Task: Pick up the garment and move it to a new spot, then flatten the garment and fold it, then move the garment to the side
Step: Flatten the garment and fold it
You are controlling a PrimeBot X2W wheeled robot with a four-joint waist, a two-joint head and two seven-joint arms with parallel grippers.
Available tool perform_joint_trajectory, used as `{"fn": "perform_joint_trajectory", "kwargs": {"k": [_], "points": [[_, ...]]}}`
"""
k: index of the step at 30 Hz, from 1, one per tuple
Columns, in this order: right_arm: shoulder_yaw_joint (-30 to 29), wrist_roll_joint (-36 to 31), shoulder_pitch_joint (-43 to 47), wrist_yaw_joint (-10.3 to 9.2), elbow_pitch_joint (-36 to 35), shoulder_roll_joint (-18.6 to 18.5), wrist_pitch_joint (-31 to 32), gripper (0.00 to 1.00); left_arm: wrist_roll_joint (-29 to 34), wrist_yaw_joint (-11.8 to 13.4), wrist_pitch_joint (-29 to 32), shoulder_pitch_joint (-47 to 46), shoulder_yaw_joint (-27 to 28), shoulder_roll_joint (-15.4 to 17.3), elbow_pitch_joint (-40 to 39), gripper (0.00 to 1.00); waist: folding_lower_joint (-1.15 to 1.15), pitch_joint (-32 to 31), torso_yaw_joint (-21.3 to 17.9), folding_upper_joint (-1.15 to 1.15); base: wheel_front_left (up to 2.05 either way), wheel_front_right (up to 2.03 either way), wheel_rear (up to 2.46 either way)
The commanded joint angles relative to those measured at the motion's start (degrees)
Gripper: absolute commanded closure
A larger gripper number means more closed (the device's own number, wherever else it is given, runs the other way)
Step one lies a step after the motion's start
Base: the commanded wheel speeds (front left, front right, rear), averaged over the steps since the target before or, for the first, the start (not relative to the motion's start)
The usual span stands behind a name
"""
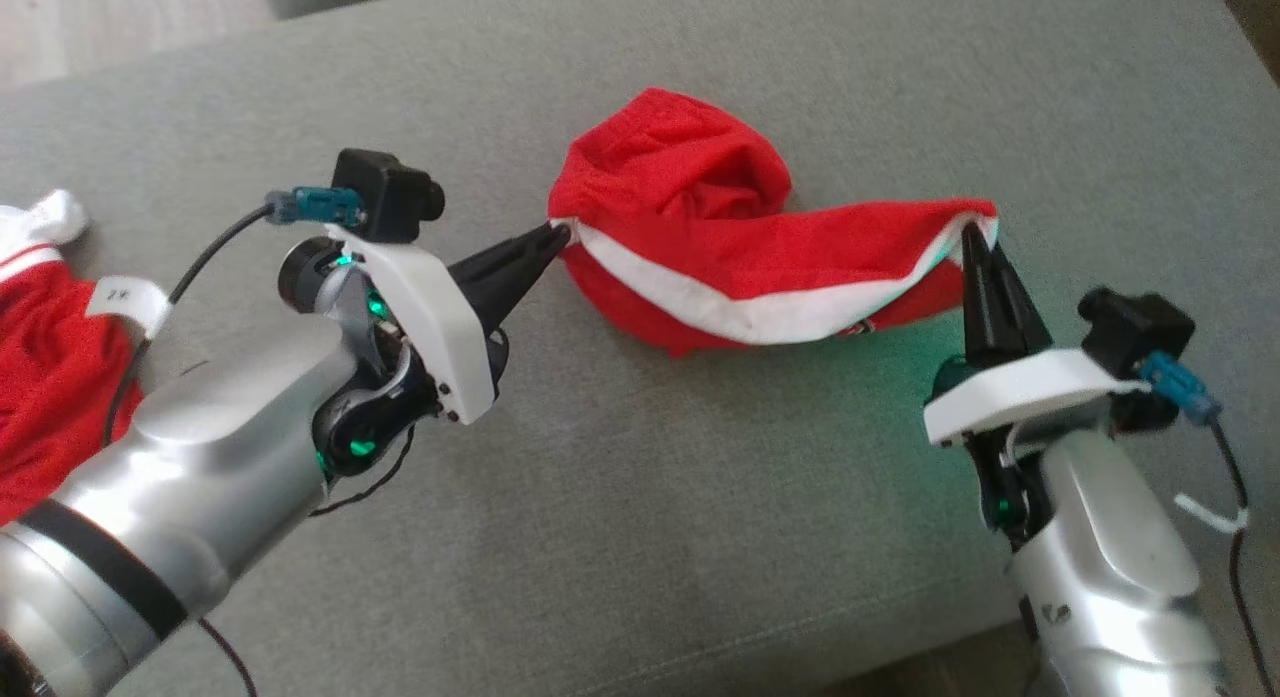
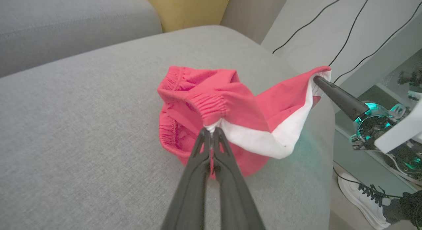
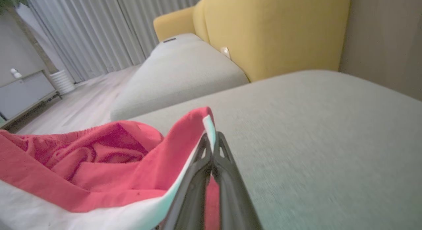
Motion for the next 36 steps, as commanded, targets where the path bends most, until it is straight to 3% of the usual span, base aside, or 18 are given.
{"fn": "perform_joint_trajectory", "kwargs": {"k": [1,8,17,25,31,36], "points": [[1.4,-0.6,-2.7,0.29,-2.3,-0.1,-0.1,1.0,-0.7,0.0,-0.9,-3.9,2.1,2.0,-1.1,1.0,0.0,-1.1,1.0,0.0,0.0,0.0,0.0],[3.0,-4.9,-6.5,0.29,-11.9,-0.8,5.7,1.0,-2.7,0.0,-5.8,-6.2,2.2,3.6,-2.4,1.0,0.0,-5.3,4.2,0.0,0.0,0.0,0.0],[7.1,-3.3,-12.8,0.29,-16.8,-7.8,11.3,1.0,-0.8,0.2,-8.1,-7.8,6.8,4.7,-0.4,1.0,0.0,-11.8,8.6,0.0,0.0,0.0,0.0],[5.5,0.2,-12.7,0.29,-20.7,-10.2,15.9,1.0,5.4,4.3,-8.2,-4.0,17.6,5.2,-5.2,1.0,0.0,-15.0,12.5,0.0,0.0,0.0,0.0],[3.6,0.6,-7.9,0.29,-27.4,-9.5,22.7,1.0,6.9,7.4,-7.9,0.1,18.2,8.5,-12.3,1.0,0.0,-14.7,13.8,0.0,0.0,0.0,0.0],[3.8,-0.5,-10.0,0.29,-30.4,-9.5,27.1,1.0,8.0,9.7,-6.3,-1.0,18.6,11.3,-15.0,1.0,0.0,-10.6,13.4,0.0,0.0,0.0,0.0]]}}
